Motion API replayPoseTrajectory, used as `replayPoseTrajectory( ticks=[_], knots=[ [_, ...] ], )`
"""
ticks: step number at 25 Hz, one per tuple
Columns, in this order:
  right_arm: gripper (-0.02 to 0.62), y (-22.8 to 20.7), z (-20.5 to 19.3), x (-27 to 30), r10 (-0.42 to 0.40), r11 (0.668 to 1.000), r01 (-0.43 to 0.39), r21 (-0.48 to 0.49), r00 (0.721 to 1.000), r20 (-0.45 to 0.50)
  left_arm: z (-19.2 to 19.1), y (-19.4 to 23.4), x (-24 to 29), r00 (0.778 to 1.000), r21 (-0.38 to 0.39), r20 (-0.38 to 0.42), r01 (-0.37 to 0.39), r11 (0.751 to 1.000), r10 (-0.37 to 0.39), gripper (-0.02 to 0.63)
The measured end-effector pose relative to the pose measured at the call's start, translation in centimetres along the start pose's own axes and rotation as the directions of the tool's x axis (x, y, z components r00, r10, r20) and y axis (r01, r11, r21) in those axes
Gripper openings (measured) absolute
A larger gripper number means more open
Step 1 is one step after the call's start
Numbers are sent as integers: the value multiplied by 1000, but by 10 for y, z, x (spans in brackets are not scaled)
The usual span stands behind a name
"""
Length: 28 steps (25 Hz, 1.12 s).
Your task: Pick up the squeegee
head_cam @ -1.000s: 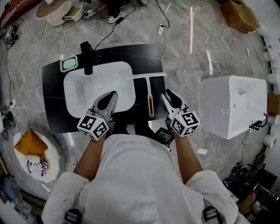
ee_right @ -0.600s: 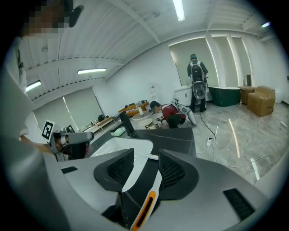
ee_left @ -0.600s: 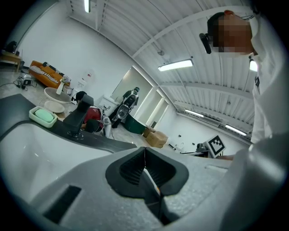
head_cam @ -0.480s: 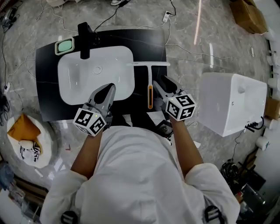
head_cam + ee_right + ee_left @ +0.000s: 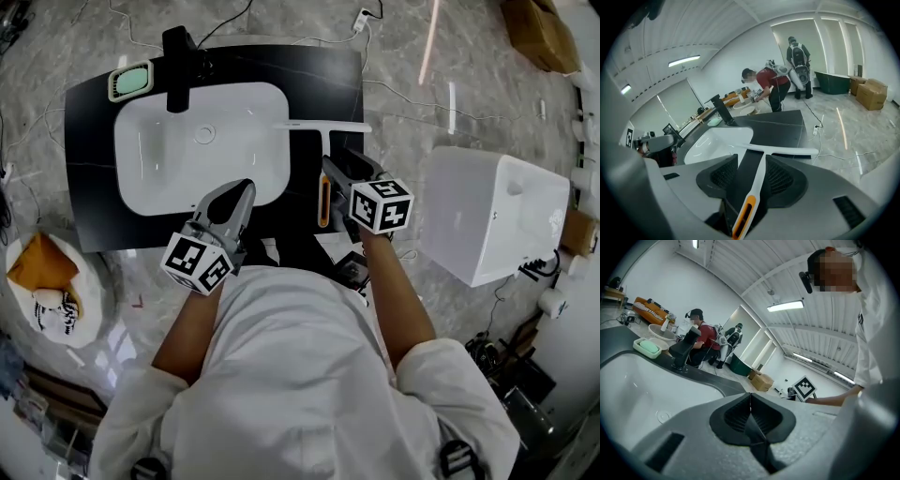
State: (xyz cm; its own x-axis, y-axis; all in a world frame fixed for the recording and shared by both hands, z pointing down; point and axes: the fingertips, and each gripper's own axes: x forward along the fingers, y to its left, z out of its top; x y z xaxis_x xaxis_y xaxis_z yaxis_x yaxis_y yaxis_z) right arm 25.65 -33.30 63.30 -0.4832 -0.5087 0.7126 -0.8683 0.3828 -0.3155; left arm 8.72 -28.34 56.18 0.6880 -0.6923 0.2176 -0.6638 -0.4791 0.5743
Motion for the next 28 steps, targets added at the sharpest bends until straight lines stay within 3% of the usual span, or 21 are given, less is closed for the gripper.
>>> replayPoseTrajectory(
  ticks=[12, 28],
  knots=[
    [167, -12, -30, 34, 3, 997, 9, 72, 985, -173, -14, 14, -3, 1000, -21, -4, -24, 999, 24, 15],
    [161, -22, -42, 53, -28, 992, 59, 110, 965, -262, -16, 26, -7, 999, -32, -10, -39, 999, 39, 17]
  ],
)
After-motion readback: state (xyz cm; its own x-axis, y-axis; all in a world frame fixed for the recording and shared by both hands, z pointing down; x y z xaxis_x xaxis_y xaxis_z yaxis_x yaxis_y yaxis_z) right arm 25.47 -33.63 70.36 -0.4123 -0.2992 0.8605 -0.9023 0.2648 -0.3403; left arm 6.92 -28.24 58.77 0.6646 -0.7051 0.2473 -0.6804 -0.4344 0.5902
